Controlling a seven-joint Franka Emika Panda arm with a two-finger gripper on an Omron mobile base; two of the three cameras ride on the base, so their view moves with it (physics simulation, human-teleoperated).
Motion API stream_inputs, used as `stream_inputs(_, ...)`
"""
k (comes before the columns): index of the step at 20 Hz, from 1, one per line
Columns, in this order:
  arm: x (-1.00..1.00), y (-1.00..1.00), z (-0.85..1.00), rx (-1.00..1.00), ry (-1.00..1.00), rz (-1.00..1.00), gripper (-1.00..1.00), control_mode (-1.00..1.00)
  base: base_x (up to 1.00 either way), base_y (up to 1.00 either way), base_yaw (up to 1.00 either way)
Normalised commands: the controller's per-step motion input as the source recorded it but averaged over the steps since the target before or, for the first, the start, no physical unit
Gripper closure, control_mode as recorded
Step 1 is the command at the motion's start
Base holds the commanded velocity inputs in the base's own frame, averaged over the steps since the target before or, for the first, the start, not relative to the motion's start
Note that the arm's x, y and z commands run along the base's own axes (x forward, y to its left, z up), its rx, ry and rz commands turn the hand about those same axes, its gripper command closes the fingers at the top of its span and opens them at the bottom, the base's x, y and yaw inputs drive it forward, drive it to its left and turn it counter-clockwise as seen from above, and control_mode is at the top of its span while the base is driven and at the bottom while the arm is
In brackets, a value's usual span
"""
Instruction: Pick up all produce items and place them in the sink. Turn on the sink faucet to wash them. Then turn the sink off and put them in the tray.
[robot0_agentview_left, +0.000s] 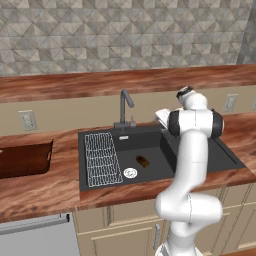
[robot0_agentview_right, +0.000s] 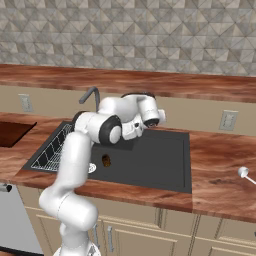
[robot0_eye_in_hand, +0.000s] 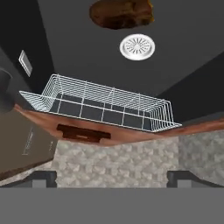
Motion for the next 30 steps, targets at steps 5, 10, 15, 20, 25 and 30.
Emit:
stream_inputs(5, -1.00, -0.27, 0.00, -0.21, -0.37, 0.28, -1.00, -1.00, 0.00, 0.00, 0.00)
stream_inputs(10, -0.97, 0.21, -0.12, -0.20, -0.42, 0.32, -1.00, -1.00, 0.00, 0.00, 0.00)
stream_inputs(15, -0.17, 0.33, -0.22, -0.16, -0.42, 0.36, -1.00, -1.00, 0.00, 0.00, 0.00)
stream_inputs(20, 0.03, 0.00, -0.12, -0.07, -0.30, 0.40, -1.00, -1.00, 0.00, 0.00, 0.00)
stream_inputs(25, 0.00, 0.33, -0.31, -0.05, -0.28, 0.38, -1.00, -1.00, 0.00, 0.00, 0.00)
stream_inputs(30, 0.01, 0.34, -0.36, -0.06, -0.29, 0.32, -1.00, -1.00, 0.00, 0.00, 0.00)
